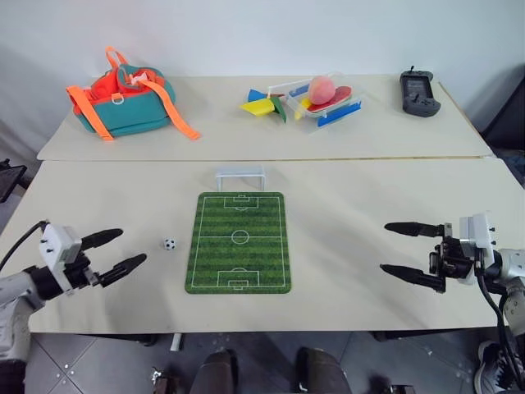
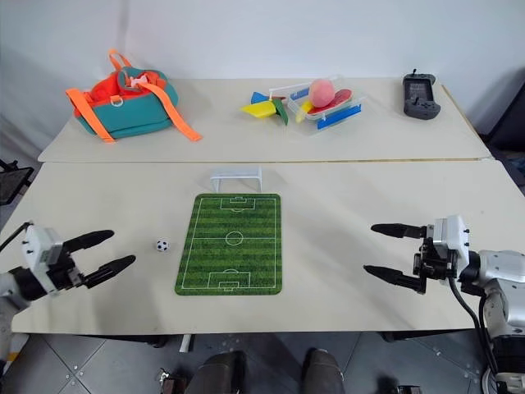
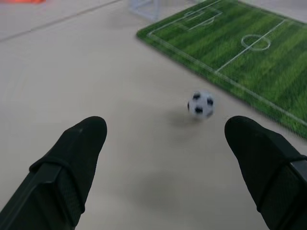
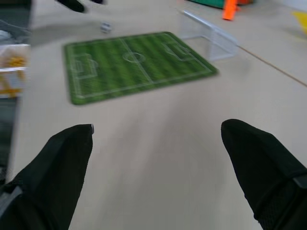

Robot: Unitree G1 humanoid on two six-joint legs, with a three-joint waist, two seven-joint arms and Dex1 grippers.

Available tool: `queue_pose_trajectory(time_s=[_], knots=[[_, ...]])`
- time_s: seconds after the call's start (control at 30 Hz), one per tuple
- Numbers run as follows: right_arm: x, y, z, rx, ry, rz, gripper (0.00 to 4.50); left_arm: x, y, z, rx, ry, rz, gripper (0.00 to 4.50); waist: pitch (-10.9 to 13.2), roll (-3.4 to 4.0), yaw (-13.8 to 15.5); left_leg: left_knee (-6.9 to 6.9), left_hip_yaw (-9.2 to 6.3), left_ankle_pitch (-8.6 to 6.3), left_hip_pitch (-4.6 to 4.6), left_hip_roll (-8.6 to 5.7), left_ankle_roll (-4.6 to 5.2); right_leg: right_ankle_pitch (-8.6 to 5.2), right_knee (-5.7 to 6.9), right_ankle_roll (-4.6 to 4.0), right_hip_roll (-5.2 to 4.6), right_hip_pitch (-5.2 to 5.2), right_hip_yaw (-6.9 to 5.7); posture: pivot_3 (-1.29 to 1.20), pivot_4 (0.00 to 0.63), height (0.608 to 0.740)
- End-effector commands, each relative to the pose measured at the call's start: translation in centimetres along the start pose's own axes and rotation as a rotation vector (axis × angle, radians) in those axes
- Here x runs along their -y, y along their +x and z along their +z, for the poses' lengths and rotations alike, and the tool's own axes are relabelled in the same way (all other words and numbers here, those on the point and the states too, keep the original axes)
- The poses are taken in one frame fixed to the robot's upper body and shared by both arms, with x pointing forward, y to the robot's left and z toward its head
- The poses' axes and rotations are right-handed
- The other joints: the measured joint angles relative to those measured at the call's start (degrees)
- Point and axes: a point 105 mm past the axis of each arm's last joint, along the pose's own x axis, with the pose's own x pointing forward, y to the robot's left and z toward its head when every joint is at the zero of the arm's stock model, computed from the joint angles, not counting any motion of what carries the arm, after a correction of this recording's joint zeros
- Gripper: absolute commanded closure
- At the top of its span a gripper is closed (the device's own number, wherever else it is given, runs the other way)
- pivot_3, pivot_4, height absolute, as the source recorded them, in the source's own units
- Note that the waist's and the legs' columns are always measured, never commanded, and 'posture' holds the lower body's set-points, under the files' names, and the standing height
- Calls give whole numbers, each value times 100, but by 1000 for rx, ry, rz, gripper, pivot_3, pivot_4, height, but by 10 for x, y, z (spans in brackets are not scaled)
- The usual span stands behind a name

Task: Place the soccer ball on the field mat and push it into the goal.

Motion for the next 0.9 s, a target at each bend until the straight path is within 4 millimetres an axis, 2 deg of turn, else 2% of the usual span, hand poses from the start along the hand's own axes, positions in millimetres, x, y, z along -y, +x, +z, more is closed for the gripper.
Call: queue_pose_trajectory(time_s=[0.03,0.17,0.37,0.5,0.77,0.8,0.9], knots=[[-5,-7,9,-2,-31,0,0,6,16,-4,13,10,-85,39,0,0,5,2,2,-1,0,0,-1,1,0,1,0,0,0,0,150,740],[-11,-10,7,-8,-22,-51,0,17,37,-10,16,-1,-200,39,0,-1,24,8,5,-3,-1,0,-1,2,1,2,1,0,3,0,150,740],[-20,-15,3,-27,-9,-123,0,11,51,-18,-5,-1,-218,39,2,-6,23,17,7,-5,0,1,0,2,2,3,1,1,4,0,150,740],[-23,-18,2,-35,-4,-166,0,13,52,-21,-15,37,-286,914,2,-6,20,30,11,-11,-2,1,9,4,2,5,1,2,9,0,150,740],[-22,-20,0,-37,-10,-193,0,12,53,-20,-14,53,-327,3487,2,-6,19,46,14,-20,-2,2,15,4,13,6,1,2,13,0,150,740],[-22,-20,0,-36,-10,-191,0,10,54,-19,-14,60,-325,3643,2,-6,19,50,14,-22,-3,3,15,4,15,6,1,2,13,0,150,740],[-20,-20,0,-35,-12,-191,0,7,54,-13,-1,79,-325,3642,2,-6,18,62,14,-28,-5,3,17,5,21,7,1,2,15,0,150,740]])
